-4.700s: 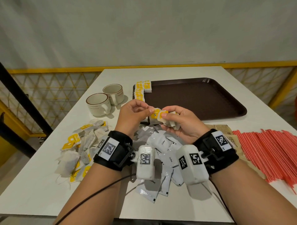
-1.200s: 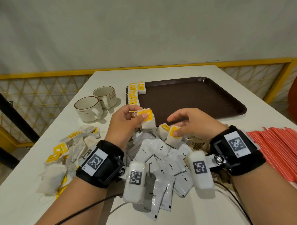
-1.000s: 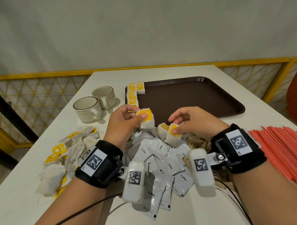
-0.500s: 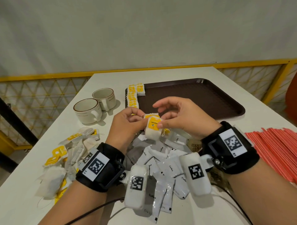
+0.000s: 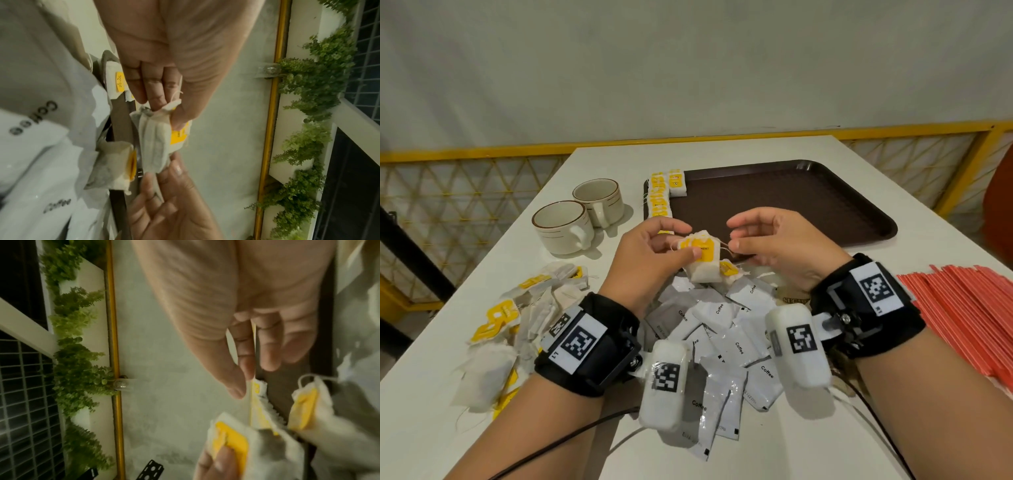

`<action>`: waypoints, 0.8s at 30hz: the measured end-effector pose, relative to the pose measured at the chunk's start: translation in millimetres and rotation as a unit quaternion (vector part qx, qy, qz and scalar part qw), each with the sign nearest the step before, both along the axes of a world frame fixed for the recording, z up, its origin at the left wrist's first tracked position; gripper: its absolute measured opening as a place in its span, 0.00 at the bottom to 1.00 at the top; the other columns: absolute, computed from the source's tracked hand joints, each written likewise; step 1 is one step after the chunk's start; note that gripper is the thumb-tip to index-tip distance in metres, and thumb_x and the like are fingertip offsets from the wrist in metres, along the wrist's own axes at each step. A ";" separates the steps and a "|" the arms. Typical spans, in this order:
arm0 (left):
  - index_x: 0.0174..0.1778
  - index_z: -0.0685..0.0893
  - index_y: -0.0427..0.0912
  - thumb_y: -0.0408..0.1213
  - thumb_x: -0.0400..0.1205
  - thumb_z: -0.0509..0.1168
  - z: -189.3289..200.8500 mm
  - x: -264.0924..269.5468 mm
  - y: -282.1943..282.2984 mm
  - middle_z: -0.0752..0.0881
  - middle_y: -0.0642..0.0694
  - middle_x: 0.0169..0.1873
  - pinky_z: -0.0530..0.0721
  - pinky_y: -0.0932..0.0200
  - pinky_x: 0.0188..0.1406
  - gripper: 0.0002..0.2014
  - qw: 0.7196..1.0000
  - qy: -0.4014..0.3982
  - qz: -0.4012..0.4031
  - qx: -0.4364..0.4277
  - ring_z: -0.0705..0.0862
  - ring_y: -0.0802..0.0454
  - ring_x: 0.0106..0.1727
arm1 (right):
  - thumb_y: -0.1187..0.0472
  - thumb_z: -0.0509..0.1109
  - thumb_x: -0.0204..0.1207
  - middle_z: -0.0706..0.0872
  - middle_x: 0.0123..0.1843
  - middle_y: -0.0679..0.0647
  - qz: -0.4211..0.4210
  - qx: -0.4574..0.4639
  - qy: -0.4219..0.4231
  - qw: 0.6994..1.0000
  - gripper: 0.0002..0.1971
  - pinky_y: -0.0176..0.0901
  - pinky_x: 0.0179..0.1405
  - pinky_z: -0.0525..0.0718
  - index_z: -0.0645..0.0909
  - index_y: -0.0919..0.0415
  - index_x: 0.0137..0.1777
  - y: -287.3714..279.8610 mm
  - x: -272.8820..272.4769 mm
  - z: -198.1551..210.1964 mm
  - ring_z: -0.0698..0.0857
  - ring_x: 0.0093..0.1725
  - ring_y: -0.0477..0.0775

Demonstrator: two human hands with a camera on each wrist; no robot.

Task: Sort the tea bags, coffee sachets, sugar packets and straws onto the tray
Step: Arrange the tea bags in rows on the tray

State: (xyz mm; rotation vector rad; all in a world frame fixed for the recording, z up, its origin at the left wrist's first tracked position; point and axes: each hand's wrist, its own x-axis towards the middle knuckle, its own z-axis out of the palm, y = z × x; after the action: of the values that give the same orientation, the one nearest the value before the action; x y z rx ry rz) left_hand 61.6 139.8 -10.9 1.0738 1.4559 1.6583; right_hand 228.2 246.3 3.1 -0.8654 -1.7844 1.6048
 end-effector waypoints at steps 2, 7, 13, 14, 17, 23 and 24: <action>0.47 0.84 0.40 0.23 0.71 0.74 0.8 -1.3 -0.2 0.85 0.37 0.35 0.86 0.55 0.44 0.13 1.000 -0.008 0.011 0.005 0.85 0.44 0.39 | 0.66 0.79 0.69 0.88 0.51 0.52 0.004 0.038 -0.078 0.996 0.14 0.39 0.40 0.84 0.85 0.52 0.52 3.5 4.0 -2.3 0.86 0.47 0.46; 0.47 0.83 0.40 0.23 0.72 0.73 1.0 -1.9 0.2 0.86 0.40 0.33 0.87 0.56 0.43 0.12 1.000 -0.026 0.011 0.008 0.85 0.44 0.40 | 0.61 0.79 0.69 0.85 0.51 0.49 0.046 0.066 -0.167 0.983 0.17 0.36 0.34 0.80 0.84 0.51 0.58 1.7 0.9 -7.9 0.82 0.43 0.41; 0.46 0.84 0.41 0.23 0.72 0.73 -1.8 -2.8 1.4 0.86 0.42 0.35 0.87 0.59 0.40 0.11 1.000 -0.022 0.012 0.010 0.86 0.49 0.38 | 0.70 0.82 0.63 0.86 0.54 0.53 0.060 0.102 -0.155 0.981 0.27 0.49 0.47 0.90 0.83 0.52 0.61 3.2 0.0 -12.0 0.87 0.49 0.47; 0.47 0.85 0.41 0.23 0.73 0.73 -1.7 -3.6 2.0 0.87 0.40 0.37 0.86 0.61 0.38 0.11 1.000 -0.022 0.015 0.009 0.86 0.50 0.39 | 0.72 0.82 0.62 0.88 0.53 0.55 0.060 0.095 -0.144 0.983 0.27 0.55 0.50 0.90 0.83 0.54 0.60 3.4 -0.5 -12.7 0.88 0.50 0.50; 0.53 0.86 0.40 0.24 0.75 0.71 3.9 -13.9 3.1 0.88 0.38 0.45 0.83 0.66 0.33 0.13 0.999 -0.034 0.021 0.007 0.86 0.51 0.42 | 0.74 0.80 0.64 0.90 0.46 0.60 0.067 0.078 -0.105 0.989 0.21 0.53 0.52 0.88 0.84 0.57 0.55 3.0 -0.5 -9.9 0.89 0.44 0.54; 0.52 0.85 0.36 0.26 0.78 0.69 42.5 -52.9 22.7 0.86 0.41 0.41 0.84 0.69 0.30 0.08 0.991 0.112 0.005 -0.071 0.82 0.53 0.34 | 0.68 0.75 0.73 0.87 0.42 0.52 0.116 0.157 -0.146 0.970 0.09 0.32 0.37 0.85 0.85 0.56 0.50 15.7 -14.2 33.0 0.84 0.39 0.40; 0.51 0.85 0.34 0.25 0.78 0.69 48.8 -58.7 31.4 0.85 0.41 0.38 0.83 0.70 0.28 0.07 0.988 0.129 0.000 -0.088 0.81 0.54 0.31 | 0.68 0.75 0.74 0.86 0.41 0.49 0.118 0.168 -0.147 0.968 0.09 0.33 0.36 0.85 0.85 0.55 0.49 21.6 -19.9 40.6 0.84 0.39 0.40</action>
State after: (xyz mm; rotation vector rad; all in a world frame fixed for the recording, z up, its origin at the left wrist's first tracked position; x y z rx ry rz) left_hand 2.9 171.2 37.8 1.2206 1.7304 1.3980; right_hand 208.3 267.9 43.7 -0.7833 -2.3616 1.2987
